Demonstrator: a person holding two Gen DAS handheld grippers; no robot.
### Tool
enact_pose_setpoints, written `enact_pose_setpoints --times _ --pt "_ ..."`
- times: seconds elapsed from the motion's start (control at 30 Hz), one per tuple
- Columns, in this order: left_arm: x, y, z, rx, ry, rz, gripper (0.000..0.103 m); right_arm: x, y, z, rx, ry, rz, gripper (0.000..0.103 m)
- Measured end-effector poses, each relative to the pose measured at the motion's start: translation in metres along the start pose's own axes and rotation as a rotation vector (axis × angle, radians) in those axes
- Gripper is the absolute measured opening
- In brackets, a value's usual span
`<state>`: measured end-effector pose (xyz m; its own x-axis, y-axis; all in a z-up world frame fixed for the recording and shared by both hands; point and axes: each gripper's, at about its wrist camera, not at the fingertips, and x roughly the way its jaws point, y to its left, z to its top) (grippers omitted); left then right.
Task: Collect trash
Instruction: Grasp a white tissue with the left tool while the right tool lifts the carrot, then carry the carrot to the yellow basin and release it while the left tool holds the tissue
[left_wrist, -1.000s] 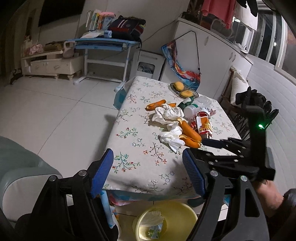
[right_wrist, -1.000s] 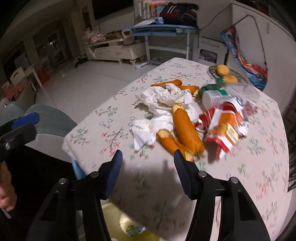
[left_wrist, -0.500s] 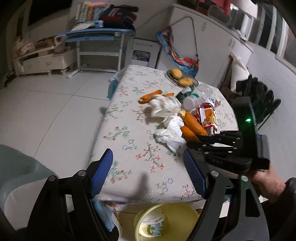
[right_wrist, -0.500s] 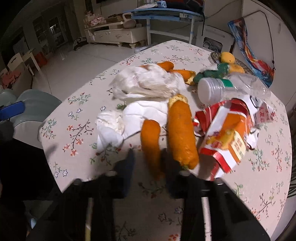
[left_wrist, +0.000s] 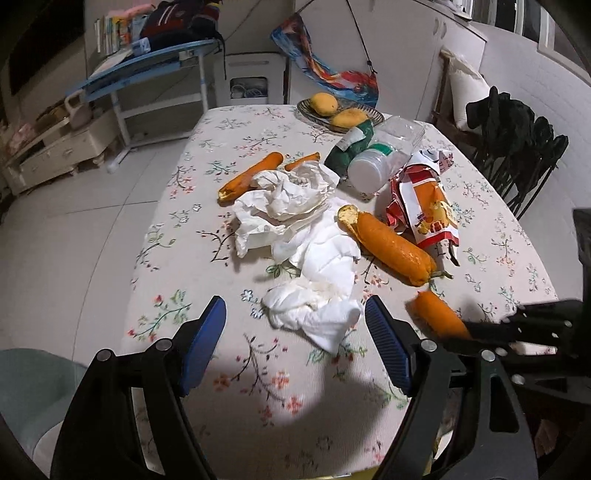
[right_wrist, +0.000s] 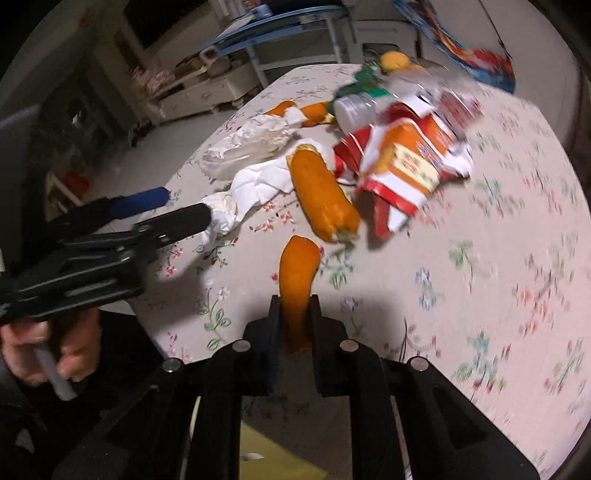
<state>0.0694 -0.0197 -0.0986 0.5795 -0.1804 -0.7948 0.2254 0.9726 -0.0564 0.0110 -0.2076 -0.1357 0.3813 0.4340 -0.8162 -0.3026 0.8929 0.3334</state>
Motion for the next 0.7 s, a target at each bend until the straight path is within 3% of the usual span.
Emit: enact_pose_setpoints --times 0.07,0.13,0.17,0.3,0.43,0.7 --pt "0.005 0.001 0.0 -0.005 0.01 -0.01 0.064 0.0 -0.004 -0.001 0.04 -0.006 0.031 0.015" --pt "0.01 0.001 -0.001 0.002 0.025 -0.027 0.038 0.001 -0.006 0.0 0.069 -0.009 0.054 0.015" --pt "0.013 0.001 -0.002 0.01 0.032 -0.035 0.031 0.0 -0.008 0.0 0.076 -0.01 0.06 0.015" --pt "0.01 -0.005 -0.006 0.056 0.021 -0.048 0.011 0.0 -0.006 -0.002 0.09 -0.018 0.065 0.015" --pt "0.0 -0.002 -0.012 0.037 0.017 -0.069 0.005 -0.005 -0.007 -0.009 0.117 -0.035 0.073 0.015" --pt "-0.037 0.006 -0.029 -0.017 -0.034 -0.103 0.004 -0.027 -0.02 -0.026 0.175 -0.117 0.099 0.015"
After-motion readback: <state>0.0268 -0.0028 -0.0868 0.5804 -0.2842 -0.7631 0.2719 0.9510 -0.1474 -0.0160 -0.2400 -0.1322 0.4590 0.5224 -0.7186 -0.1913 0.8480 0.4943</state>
